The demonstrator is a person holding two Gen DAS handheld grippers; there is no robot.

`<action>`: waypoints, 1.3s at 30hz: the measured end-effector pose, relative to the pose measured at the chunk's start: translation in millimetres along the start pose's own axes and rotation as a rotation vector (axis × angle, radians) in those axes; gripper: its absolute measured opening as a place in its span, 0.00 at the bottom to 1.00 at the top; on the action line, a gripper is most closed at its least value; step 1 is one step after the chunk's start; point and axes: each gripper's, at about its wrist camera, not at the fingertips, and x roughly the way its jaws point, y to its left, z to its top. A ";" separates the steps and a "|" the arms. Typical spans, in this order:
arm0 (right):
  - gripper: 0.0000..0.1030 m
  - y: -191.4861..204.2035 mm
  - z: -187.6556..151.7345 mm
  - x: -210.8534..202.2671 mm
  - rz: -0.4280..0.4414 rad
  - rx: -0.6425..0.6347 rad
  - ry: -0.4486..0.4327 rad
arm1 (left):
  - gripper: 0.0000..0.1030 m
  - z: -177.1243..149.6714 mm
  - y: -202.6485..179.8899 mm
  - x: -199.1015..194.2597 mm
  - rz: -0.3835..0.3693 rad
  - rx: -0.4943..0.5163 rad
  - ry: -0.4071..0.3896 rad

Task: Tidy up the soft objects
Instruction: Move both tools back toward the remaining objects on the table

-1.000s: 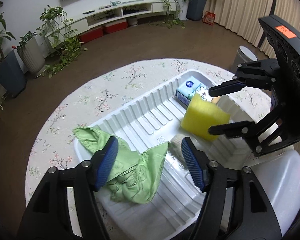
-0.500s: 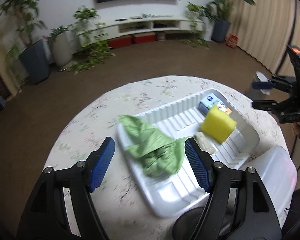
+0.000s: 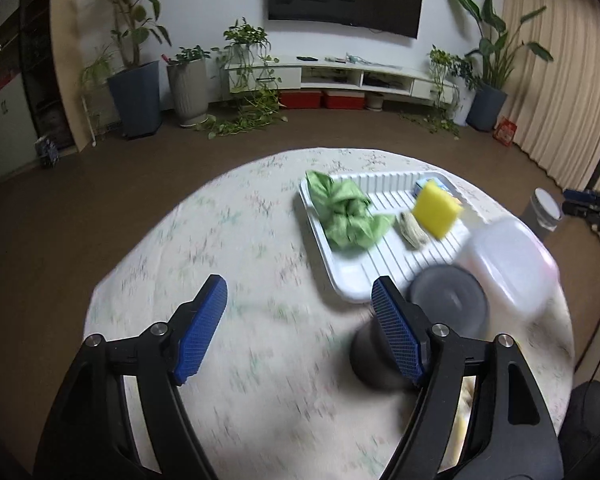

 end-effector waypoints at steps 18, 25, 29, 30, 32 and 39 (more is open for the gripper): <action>0.89 93.3 -150.4 -80.0 0.134 0.175 -0.006 | 0.90 -137.0 -58.7 -78.8 -0.035 -0.074 -0.026; 0.97 160.0 -185.4 -78.3 0.139 0.133 0.014 | 0.99 -152.5 -88.2 -84.2 -0.048 -0.068 -0.035; 0.98 186.5 -197.7 -77.3 0.112 0.101 -0.004 | 1.00 -151.9 -101.6 -88.1 -0.050 -0.040 -0.055; 0.98 190.9 -200.0 -76.2 0.114 0.104 -0.007 | 1.00 -150.9 -104.6 -87.7 -0.047 -0.034 -0.056; 0.98 196.9 -204.2 -69.8 0.112 0.119 -0.001 | 1.00 -149.2 -110.0 -85.4 -0.049 -0.033 -0.056; 0.98 214.4 -209.0 -48.1 0.103 0.128 0.010 | 1.00 -142.6 -125.2 -63.0 -0.052 -0.007 -0.017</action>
